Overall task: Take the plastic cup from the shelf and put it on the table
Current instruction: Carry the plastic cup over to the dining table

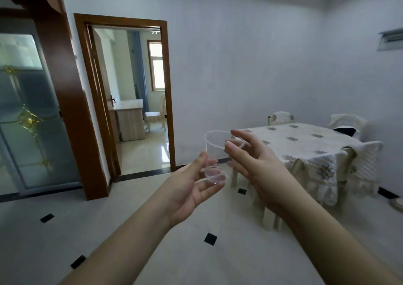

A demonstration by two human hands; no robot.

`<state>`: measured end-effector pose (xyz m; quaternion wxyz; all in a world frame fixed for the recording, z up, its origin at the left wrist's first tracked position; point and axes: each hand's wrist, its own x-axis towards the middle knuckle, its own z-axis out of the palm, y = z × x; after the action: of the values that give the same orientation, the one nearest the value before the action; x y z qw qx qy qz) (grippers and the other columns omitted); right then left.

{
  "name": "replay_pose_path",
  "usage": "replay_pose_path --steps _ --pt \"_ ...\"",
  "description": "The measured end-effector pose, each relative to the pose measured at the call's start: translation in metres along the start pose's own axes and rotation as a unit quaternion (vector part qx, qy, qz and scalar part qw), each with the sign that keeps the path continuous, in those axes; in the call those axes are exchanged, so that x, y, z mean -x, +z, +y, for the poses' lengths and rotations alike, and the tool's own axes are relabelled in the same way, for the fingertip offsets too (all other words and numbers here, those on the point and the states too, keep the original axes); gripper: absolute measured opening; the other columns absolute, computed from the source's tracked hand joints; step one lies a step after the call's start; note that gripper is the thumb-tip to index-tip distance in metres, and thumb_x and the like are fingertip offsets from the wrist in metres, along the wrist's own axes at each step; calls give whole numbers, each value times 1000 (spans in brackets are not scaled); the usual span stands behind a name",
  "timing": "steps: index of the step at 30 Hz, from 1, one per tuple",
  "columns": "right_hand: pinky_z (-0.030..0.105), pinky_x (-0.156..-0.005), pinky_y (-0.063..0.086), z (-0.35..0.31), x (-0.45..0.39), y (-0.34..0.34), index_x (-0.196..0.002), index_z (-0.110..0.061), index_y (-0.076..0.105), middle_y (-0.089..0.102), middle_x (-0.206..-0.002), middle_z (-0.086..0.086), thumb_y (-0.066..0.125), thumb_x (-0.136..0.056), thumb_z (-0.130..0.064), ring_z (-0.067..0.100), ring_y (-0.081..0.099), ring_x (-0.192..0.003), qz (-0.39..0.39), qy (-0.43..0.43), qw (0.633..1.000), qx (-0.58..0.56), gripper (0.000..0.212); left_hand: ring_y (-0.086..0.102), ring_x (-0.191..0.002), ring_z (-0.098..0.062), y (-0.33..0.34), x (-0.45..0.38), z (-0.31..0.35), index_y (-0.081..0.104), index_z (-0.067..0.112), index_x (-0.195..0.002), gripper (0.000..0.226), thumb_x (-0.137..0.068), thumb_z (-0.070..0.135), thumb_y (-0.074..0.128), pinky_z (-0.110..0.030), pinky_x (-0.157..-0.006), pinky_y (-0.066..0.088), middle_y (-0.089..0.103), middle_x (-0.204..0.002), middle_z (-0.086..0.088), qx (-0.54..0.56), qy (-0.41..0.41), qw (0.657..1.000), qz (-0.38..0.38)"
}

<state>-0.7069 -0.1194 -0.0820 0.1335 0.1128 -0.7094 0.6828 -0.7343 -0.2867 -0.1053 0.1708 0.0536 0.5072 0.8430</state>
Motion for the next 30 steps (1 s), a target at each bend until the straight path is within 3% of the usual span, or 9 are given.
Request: replay_pose_path --steps 6,11,19,30 --pt "38 -96 52 33 -66 10 -129 -31 54 66 -118 -2 79 -49 -68 12 66 -106 -2 11 1000 14 91 72 -98 -36 -32 -66 8 66 4 -113 49 -81 40 71 -36 -69 61 67 -117 -27 13 -17 1000 -4" --pt "31 -95 52 56 -135 42 -134 -31 49 61 -121 -6 74 -60 -61 10 63 -108 -18 15 998 52 83 72 -98 -35 -78 -131 33 67 5 -111 50 -78 42 71 -36 -69 61 74 -106 -22 27 -15 999 -11" --pt "42 -100 49 91 -242 85 -132 -33 50 61 -121 -7 73 -55 -68 13 61 -111 -11 22 998 50 89 73 -95 -34 -139 -221 86 63 6 -115 57 -75 46 69 -33 -65 61 76 -98 -19 -14 -29 999 -15" --pt "29 -91 52 155 -364 52 -132 -33 49 62 -120 -10 71 -62 -63 8 62 -107 -9 14 998 64 80 73 -96 -31 -147 -360 89 62 8 -116 54 -78 46 61 -33 -69 61 67 -117 -22 -48 -32 998 -14"
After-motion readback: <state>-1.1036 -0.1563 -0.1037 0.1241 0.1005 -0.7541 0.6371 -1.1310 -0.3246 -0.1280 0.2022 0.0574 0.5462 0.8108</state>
